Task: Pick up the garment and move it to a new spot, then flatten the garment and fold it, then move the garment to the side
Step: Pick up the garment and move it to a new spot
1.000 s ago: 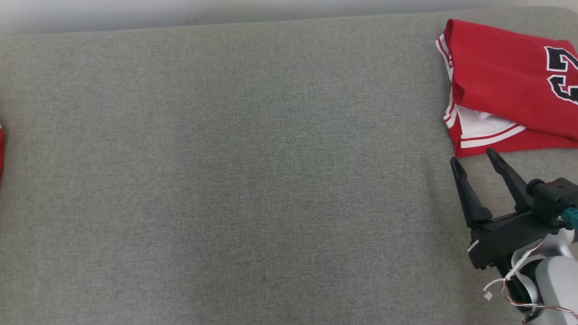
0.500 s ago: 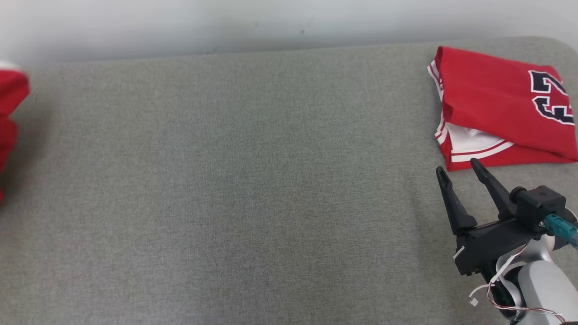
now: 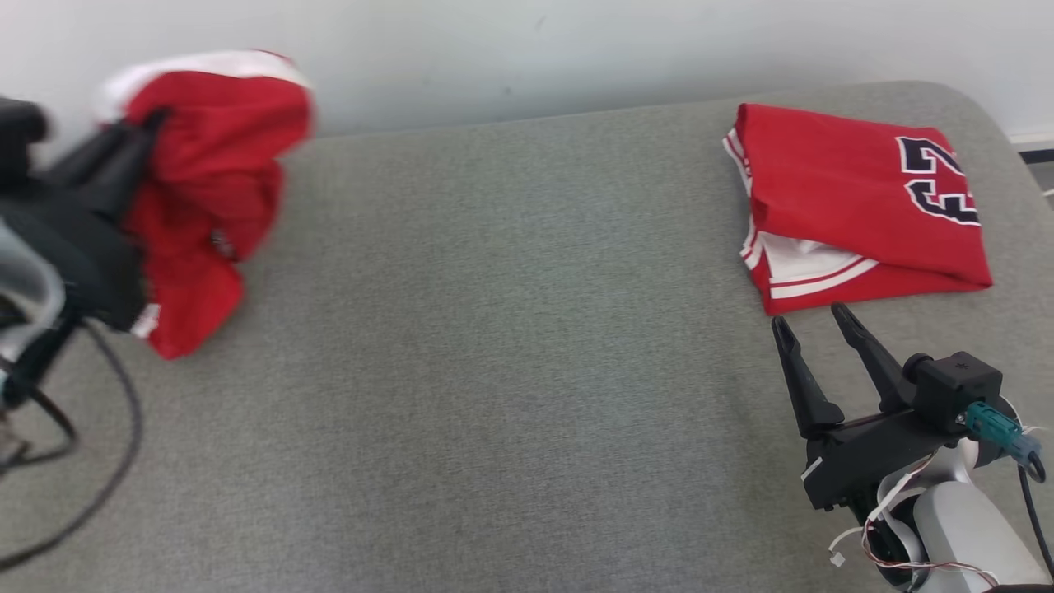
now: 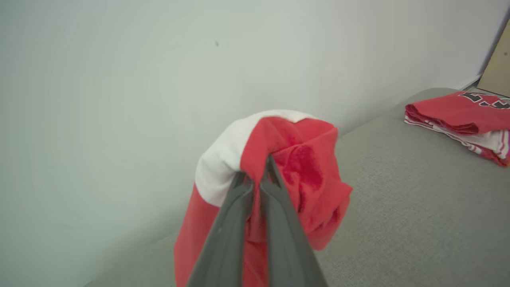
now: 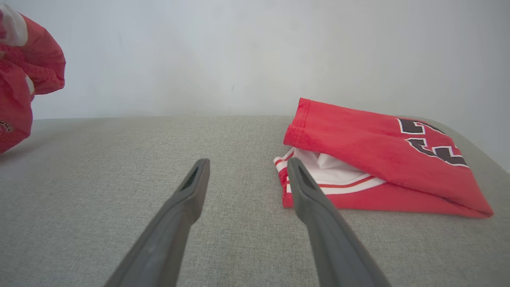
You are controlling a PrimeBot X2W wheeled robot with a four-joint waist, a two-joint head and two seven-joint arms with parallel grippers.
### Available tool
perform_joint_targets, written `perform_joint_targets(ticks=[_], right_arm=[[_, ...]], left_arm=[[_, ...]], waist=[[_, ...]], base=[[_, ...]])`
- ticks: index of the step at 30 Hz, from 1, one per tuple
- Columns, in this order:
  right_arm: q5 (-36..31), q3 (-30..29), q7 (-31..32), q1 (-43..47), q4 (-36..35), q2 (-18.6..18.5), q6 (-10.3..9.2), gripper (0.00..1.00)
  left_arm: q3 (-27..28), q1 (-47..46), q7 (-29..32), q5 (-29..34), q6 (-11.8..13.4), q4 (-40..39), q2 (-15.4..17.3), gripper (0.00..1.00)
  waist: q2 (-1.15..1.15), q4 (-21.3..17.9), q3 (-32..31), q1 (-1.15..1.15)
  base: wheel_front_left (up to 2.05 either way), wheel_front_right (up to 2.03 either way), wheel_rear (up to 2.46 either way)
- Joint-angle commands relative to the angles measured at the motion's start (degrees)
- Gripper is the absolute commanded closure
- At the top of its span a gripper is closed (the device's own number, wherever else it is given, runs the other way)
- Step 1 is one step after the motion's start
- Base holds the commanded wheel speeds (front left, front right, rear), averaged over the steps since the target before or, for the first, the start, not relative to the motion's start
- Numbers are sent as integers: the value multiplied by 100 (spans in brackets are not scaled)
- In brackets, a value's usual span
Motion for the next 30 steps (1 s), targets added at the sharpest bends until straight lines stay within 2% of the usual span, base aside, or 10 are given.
perform_joint_targets(ticks=[1,6,13,20,22,30], right_arm=[[49,-1,-55,-59,29,11,-3,0],[83,47,-156,-79,172,13,-3,0],[73,46,-224,-61,276,36,-3,0],[72,62,-217,-43,293,-3,-3,0],[73,88,-201,-31,300,-11,-3,0],[83,150,-127,64,298,-57,-3,0]], left_arm=[[-36,48,16,73,21,-135,-40,100],[-431,267,153,185,99,-1034,-402,100],[-880,820,96,265,274,-1616,-806,100],[-1170,1614,-285,131,504,-1467,-1241,100],[-1246,1887,-437,-32,509,-1376,-1473,100],[-1638,2393,-763,-29,498,-737,-1945,100]], waist=[[0,-91,-68,0],[0,-199,-120,0],[0,-187,-141,0],[0,9,-197,0],[0,61,-238,0],[0,227,-437,0]], base=[[0,0,0],[0,0,0],[0,0,0],[0,0,0],[0,0,0],[0,0,0]])
